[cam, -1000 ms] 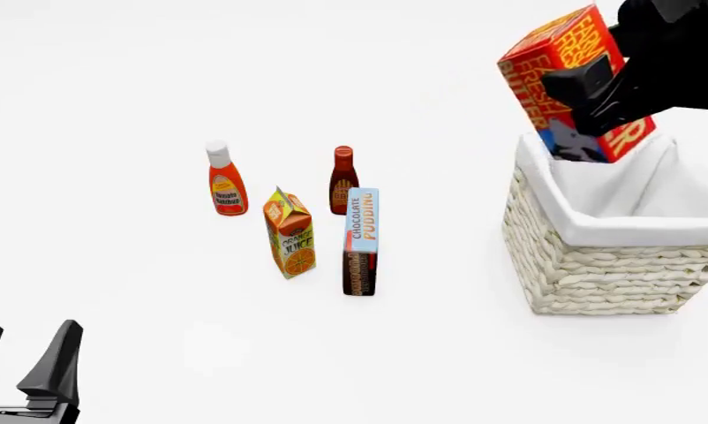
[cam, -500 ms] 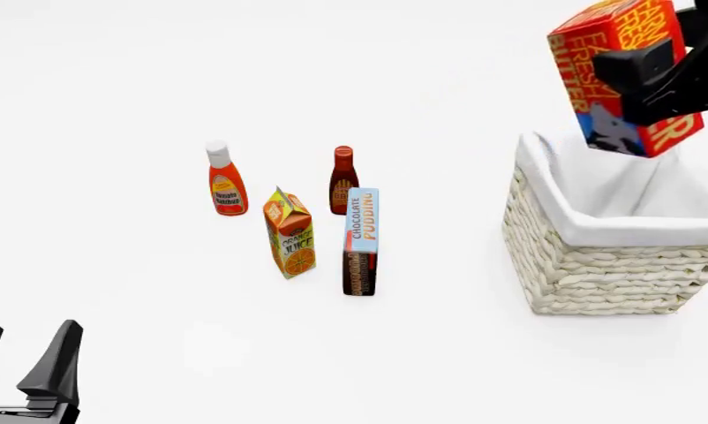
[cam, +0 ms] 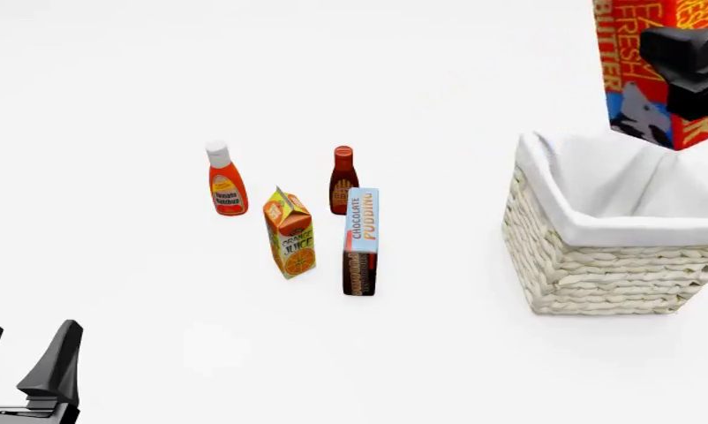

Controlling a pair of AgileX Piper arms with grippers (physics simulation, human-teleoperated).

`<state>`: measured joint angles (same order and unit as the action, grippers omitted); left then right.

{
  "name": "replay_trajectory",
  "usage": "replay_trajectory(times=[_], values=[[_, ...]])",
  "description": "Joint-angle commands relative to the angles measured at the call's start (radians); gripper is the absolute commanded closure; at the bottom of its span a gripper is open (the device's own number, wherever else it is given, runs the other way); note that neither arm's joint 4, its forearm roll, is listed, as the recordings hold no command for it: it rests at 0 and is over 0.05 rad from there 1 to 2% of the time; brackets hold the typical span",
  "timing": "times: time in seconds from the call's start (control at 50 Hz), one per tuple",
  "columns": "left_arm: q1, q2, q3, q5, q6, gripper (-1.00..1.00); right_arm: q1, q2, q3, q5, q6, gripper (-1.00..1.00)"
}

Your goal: Pick the butter and place it in the basket.

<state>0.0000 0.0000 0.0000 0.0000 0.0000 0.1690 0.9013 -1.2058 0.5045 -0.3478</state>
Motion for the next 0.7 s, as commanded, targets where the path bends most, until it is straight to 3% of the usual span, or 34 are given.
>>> replay_trajectory(times=[0.02,0.7], values=[[0.000,0.000,0.000,0.000,0.000,-1.00,-0.005,-0.054,0.037,-0.078,0.065,1.00],[0.000,0.000,0.000,0.000,0.000,-1.00,0.003,-0.017,0.133,-0.206,0.144,1.00]])
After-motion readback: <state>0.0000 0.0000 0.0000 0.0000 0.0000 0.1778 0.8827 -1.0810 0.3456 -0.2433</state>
